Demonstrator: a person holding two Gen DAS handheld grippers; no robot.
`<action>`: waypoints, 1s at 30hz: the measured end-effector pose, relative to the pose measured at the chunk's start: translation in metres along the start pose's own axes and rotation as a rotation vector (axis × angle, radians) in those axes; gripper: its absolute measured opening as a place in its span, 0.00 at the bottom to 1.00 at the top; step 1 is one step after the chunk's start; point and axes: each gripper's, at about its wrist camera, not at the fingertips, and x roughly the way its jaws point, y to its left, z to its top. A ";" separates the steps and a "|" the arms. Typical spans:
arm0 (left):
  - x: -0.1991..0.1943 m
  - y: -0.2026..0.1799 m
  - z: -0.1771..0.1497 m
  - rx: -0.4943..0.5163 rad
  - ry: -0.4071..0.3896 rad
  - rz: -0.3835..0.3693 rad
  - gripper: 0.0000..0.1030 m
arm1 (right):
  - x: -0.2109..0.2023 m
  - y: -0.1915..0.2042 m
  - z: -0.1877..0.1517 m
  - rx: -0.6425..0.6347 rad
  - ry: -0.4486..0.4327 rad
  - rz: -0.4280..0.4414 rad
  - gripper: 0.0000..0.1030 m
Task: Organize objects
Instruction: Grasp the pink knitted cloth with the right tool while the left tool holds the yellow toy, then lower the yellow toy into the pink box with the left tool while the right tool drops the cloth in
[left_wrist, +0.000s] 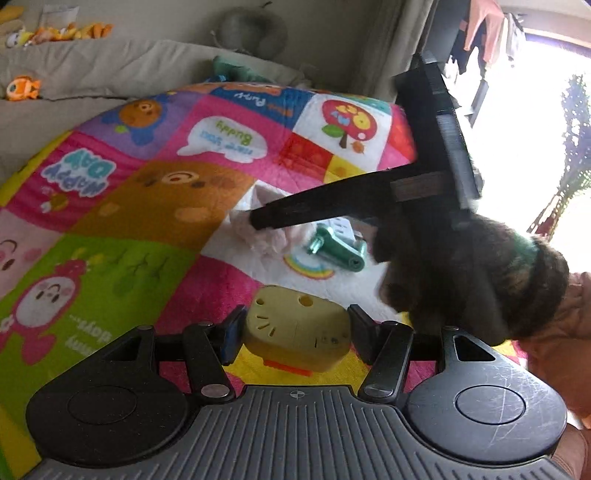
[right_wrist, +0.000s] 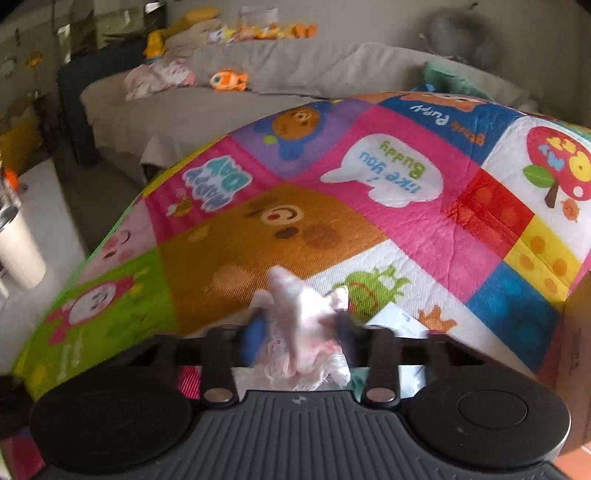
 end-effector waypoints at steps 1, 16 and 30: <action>0.002 -0.002 0.000 0.006 0.007 -0.005 0.61 | -0.012 -0.003 -0.005 -0.013 -0.006 0.001 0.30; 0.018 -0.057 0.005 0.130 0.067 -0.098 0.61 | -0.179 -0.092 -0.129 0.113 -0.070 -0.206 0.25; 0.030 -0.160 0.079 0.308 0.050 -0.180 0.61 | -0.280 -0.145 -0.193 0.389 -0.428 -0.266 0.25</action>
